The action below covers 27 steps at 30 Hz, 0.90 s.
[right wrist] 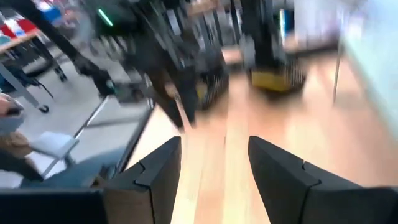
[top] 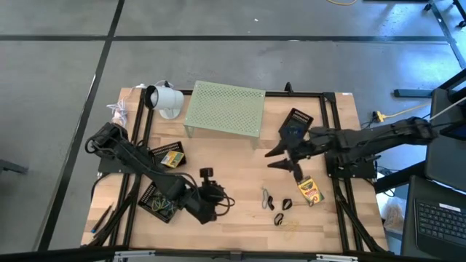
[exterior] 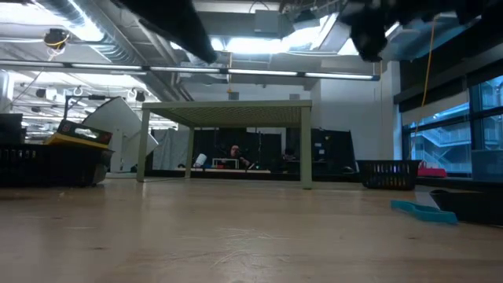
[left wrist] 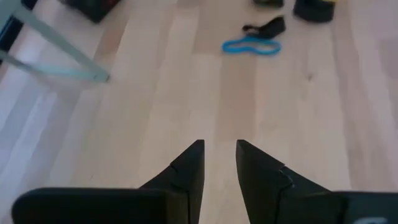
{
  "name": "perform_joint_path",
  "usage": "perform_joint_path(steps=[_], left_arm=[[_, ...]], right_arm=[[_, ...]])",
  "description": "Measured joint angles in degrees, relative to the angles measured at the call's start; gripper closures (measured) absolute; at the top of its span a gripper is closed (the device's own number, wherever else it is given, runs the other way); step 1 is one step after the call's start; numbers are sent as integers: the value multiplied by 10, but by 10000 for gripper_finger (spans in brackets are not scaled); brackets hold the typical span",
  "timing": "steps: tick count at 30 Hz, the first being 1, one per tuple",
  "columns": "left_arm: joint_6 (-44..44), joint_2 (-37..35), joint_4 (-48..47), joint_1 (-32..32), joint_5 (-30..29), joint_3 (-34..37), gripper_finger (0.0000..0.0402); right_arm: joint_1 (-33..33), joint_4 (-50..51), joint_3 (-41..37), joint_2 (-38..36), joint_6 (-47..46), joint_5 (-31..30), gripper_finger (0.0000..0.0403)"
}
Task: Pick & Place Office Desk Supplies
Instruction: Put the black rubber band into the bottom left black bin
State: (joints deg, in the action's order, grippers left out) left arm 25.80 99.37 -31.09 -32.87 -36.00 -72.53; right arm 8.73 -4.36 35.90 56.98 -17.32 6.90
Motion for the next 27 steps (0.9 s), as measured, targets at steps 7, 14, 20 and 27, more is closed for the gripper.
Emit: perform_joint_path(steps=[7,14,20,27], left_arm=[[5,0,0,-9,1,0,315],[5,0,0,-22,1,0,315],[5,0,0,-27,1,0,316],[5,0,-4,-27,1,0,316]], right_arm=[[25,191,0,65,-106,77,211],[96,319,0,122,-136,92,211],[161,296,0,167,-112,61,211],[216,268,0,228,-108,16,211]])
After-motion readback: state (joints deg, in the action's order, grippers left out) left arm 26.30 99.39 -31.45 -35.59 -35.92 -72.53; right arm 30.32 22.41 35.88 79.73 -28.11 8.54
